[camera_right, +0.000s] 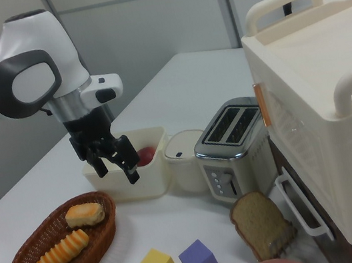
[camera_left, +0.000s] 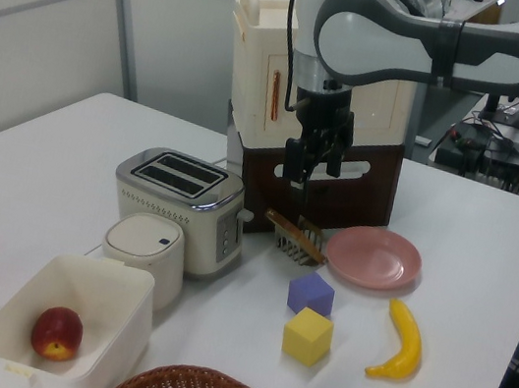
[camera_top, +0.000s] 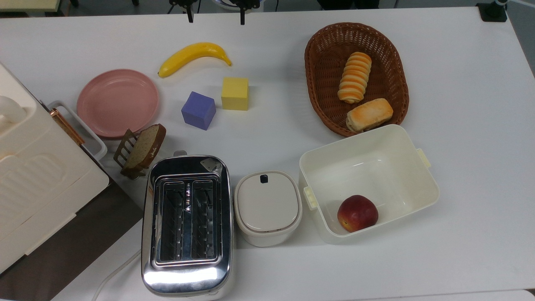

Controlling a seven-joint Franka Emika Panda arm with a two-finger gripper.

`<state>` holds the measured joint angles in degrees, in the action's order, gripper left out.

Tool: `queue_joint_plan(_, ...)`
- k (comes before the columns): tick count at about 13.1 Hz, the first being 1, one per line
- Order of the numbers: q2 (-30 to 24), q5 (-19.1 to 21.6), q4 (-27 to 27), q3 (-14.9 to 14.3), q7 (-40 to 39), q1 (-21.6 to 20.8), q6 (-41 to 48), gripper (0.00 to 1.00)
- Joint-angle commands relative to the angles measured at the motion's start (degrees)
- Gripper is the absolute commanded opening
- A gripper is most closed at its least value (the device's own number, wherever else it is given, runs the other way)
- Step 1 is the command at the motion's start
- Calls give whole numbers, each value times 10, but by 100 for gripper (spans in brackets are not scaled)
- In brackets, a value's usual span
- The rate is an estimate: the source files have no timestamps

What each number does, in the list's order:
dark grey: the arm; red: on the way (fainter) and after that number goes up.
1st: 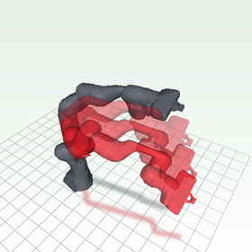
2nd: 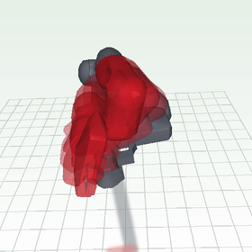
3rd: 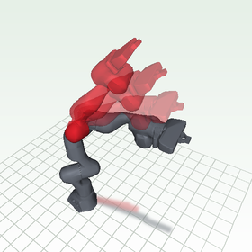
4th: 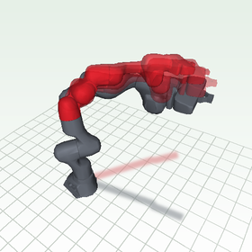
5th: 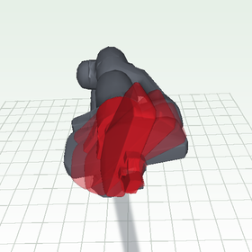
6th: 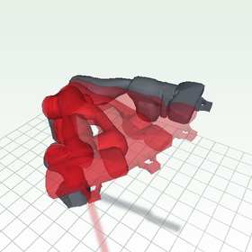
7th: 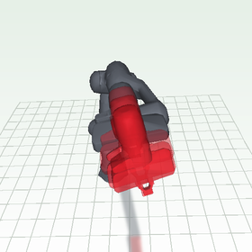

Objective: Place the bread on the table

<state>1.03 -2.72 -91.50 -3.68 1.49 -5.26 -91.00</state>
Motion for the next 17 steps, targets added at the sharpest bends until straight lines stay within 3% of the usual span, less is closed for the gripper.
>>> queue_joint_plan(1,30,11,48,-7,-5,1,45,100)
queue_joint_plan(10,45,26,54,-10,-24,3,41,100)
queue_joint_plan(17,44,32,55,-11,11,3,40,100)
